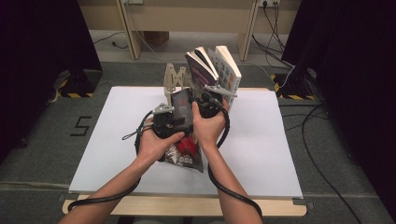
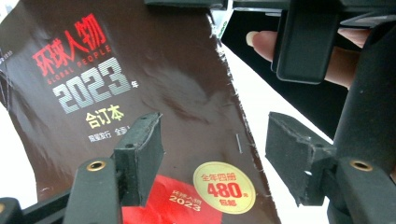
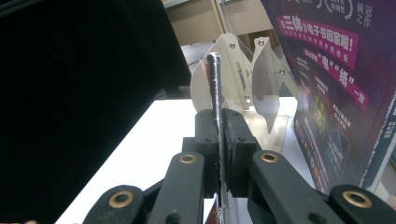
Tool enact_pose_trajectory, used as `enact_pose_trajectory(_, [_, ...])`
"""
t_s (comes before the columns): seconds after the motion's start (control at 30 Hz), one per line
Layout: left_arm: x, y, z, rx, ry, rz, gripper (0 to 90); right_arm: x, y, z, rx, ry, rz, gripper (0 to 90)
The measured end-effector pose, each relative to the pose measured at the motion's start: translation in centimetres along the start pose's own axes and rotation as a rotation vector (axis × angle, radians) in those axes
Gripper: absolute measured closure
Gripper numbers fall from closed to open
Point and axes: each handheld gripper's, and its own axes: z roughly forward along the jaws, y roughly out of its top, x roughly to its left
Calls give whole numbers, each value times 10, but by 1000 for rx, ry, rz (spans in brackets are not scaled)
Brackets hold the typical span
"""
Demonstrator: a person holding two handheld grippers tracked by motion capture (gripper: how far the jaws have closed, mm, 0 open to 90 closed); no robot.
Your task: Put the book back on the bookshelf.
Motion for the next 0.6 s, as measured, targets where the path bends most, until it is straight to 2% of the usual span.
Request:
enact_pose_trajectory(0.37, [-4, 1, 12, 11, 42, 2, 351, 1, 0, 0, 1, -9, -9, 859])
enact_pose_trajectory(0.53, [-8, 4, 16, 4, 61, 20, 354, 0, 0, -1, 2, -16, -11, 858])
enact_pose_trajectory(0.6, [-10, 5, 18, -2, 80, 44, 358, 0, 0, -2, 2, -17, -4, 858])
